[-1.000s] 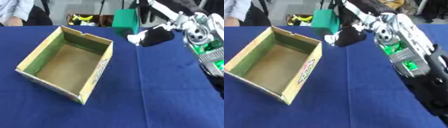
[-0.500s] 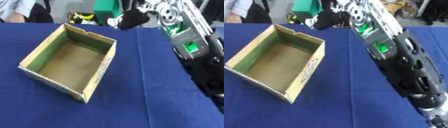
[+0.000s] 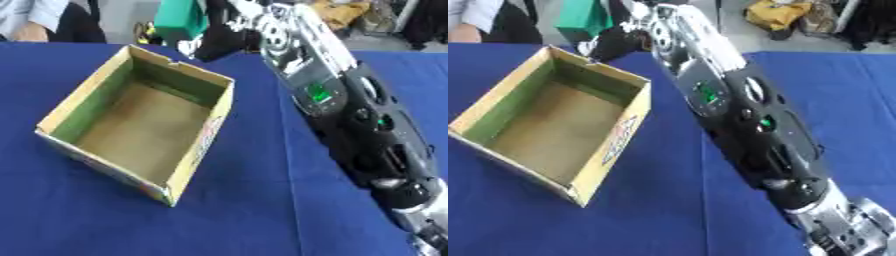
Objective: Pick up objects on the table and place them in the box.
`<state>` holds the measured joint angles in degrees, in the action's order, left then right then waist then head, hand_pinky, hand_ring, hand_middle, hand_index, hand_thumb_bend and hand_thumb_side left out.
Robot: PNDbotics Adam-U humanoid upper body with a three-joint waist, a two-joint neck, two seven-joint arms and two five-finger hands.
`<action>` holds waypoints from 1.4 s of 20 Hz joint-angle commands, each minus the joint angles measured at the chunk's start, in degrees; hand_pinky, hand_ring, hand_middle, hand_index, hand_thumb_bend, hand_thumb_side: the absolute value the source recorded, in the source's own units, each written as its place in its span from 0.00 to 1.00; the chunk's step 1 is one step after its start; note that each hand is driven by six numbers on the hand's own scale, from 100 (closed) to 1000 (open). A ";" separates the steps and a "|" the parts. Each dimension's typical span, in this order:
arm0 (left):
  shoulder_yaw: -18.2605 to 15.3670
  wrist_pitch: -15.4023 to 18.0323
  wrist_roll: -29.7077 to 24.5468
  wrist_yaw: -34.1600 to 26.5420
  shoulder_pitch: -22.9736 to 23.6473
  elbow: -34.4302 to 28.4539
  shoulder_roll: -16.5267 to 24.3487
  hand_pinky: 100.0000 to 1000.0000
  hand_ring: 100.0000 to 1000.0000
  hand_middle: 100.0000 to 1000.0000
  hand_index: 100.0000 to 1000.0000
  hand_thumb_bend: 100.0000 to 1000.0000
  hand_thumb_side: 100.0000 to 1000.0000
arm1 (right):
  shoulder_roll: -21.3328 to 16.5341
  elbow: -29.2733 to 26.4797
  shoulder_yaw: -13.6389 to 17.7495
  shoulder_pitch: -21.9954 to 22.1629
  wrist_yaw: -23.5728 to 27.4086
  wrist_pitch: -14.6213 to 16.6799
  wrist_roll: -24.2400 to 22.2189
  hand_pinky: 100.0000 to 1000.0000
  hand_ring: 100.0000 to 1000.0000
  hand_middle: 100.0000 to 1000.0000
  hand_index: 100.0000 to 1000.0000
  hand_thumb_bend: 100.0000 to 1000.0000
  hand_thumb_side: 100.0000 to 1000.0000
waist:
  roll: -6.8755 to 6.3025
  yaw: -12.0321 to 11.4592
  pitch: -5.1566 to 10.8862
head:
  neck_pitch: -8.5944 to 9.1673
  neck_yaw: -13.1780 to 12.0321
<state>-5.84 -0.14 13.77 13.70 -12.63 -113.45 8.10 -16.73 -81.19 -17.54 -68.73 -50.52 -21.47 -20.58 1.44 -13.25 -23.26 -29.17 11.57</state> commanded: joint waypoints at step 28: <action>0.35 0.35 -0.32 -0.55 -1.70 -1.14 0.00 0.16 0.54 0.58 0.81 0.07 0.90 | 12.69 16.58 0.91 3.00 -16.26 3.24 6.18 0.43 0.50 0.29 0.43 0.00 0.26 | 0.18 -3.10 -0.89 | 2.43 2.73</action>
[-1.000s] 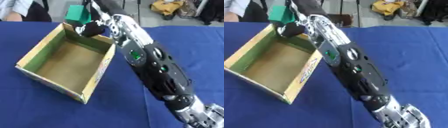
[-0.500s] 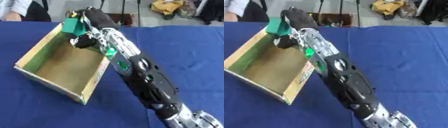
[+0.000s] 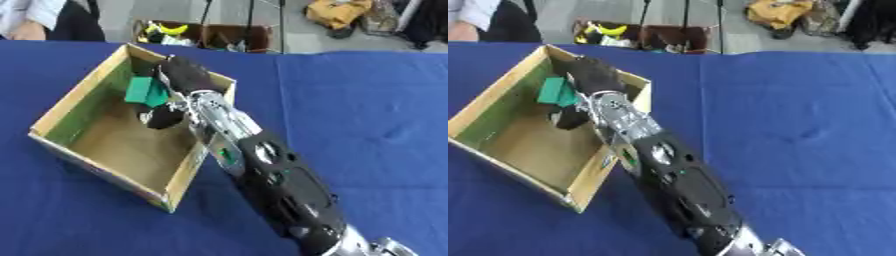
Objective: Pick up objects on the table and place them in the box.
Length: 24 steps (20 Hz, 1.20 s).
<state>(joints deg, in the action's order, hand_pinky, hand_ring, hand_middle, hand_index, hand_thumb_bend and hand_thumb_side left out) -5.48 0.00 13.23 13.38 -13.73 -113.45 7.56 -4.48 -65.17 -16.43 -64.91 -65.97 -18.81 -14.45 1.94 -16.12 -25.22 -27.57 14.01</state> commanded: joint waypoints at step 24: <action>0.01 0.09 1.45 -0.42 -0.46 -1.14 0.75 0.16 0.54 0.59 0.82 0.09 0.90 | -0.68 -4.34 0.10 -1.48 -3.95 4.32 -3.85 0.74 0.85 0.78 0.89 0.64 0.89 | -0.74 0.10 1.85 | 0.87 0.47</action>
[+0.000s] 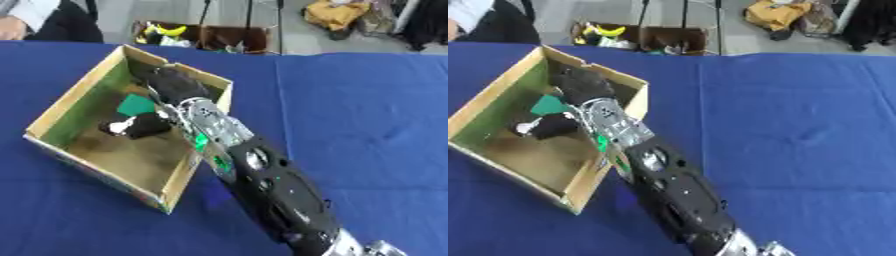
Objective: Pick up objects on the table and place them in the box.
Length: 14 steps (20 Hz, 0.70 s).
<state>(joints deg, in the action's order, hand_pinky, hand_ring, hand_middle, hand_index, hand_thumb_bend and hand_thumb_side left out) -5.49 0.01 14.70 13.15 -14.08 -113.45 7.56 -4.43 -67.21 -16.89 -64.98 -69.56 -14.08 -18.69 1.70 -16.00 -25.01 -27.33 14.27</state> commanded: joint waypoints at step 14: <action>-0.89 -0.11 0.86 0.35 0.86 -1.14 1.25 0.16 0.54 0.59 0.81 0.10 0.90 | -12.72 -17.79 3.83 1.07 9.07 2.07 4.38 0.72 0.81 0.72 0.87 0.58 0.82 | -1.30 2.98 3.21 | -2.01 -3.54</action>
